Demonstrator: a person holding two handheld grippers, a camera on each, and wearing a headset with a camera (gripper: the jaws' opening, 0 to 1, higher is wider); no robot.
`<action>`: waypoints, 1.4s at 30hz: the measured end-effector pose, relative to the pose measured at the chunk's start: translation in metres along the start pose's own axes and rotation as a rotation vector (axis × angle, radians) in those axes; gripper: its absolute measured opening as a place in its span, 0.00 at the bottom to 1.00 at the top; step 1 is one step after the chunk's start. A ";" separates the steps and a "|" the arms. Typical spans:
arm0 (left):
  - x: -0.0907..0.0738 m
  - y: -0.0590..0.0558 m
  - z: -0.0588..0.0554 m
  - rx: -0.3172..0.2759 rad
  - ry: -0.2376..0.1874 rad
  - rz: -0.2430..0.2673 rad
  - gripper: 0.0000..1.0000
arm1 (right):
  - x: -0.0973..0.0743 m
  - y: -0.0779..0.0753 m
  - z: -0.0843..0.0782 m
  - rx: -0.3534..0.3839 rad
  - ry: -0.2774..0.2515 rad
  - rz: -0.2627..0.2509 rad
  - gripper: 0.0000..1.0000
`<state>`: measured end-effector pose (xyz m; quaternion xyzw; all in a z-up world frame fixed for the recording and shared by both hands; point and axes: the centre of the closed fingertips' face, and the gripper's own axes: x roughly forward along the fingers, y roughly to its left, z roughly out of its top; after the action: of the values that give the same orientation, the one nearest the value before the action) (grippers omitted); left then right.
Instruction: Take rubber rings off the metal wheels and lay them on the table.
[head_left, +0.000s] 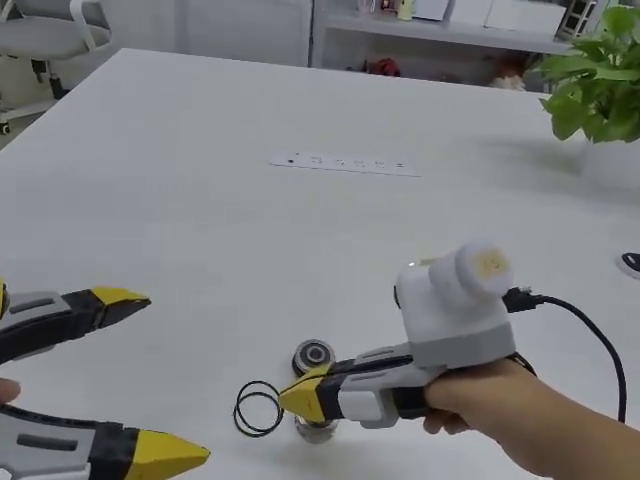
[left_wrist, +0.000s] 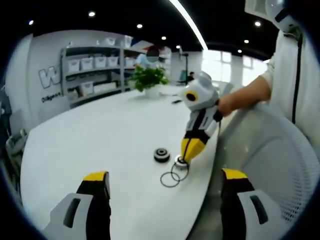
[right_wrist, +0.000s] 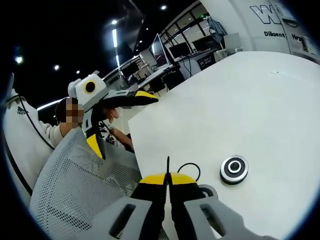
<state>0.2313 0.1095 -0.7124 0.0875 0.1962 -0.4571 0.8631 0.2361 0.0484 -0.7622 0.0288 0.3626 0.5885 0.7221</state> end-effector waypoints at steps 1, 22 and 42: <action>-0.001 0.001 -0.001 -0.007 -0.001 0.006 0.93 | 0.001 0.001 -0.001 -0.001 0.004 0.000 0.00; 0.003 -0.002 -0.012 -0.041 0.009 0.011 0.92 | 0.013 -0.006 -0.017 -0.120 0.061 -0.079 0.00; 0.003 -0.004 -0.010 -0.051 0.001 0.009 0.91 | 0.008 -0.018 -0.009 -0.133 0.034 -0.127 0.12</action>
<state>0.2269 0.1078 -0.7225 0.0667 0.2079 -0.4481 0.8669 0.2460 0.0467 -0.7815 -0.0525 0.3359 0.5648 0.7519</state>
